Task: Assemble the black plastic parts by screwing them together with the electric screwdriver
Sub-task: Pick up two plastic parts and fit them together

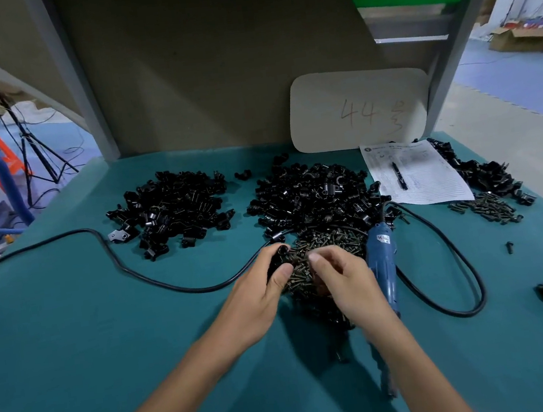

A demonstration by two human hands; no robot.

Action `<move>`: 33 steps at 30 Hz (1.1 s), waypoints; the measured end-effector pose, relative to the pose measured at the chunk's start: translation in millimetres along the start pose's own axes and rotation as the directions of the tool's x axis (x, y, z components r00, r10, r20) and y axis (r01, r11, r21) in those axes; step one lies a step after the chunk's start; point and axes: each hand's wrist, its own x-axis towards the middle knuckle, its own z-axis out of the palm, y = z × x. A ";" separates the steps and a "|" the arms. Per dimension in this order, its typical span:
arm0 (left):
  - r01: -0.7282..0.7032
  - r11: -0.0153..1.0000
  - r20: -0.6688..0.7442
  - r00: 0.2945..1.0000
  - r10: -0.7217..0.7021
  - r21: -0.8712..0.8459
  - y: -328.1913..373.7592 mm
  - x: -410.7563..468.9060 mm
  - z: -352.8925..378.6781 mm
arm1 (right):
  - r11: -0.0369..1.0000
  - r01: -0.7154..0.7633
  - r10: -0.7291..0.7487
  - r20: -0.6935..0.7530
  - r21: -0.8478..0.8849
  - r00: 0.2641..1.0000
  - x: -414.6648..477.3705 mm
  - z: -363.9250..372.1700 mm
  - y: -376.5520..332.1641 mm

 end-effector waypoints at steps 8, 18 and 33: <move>0.068 0.994 -0.100 0.993 -0.060 0.083 -34.8 -1.4 12.7 | 0.634 0.203 -0.039 0.232 -0.746 0.972 8.7 -0.6 19.7; 0.051 0.990 -0.171 0.985 -0.029 0.129 -47.3 -7.3 21.0 | 0.692 0.261 -0.094 0.275 -0.673 0.957 2.3 -14.5 9.4; 0.020 0.986 -0.118 0.993 0.000 0.167 -48.5 -7.2 22.6 | 0.853 0.201 -0.067 0.281 -0.481 0.957 -25.2 -14.4 -0.2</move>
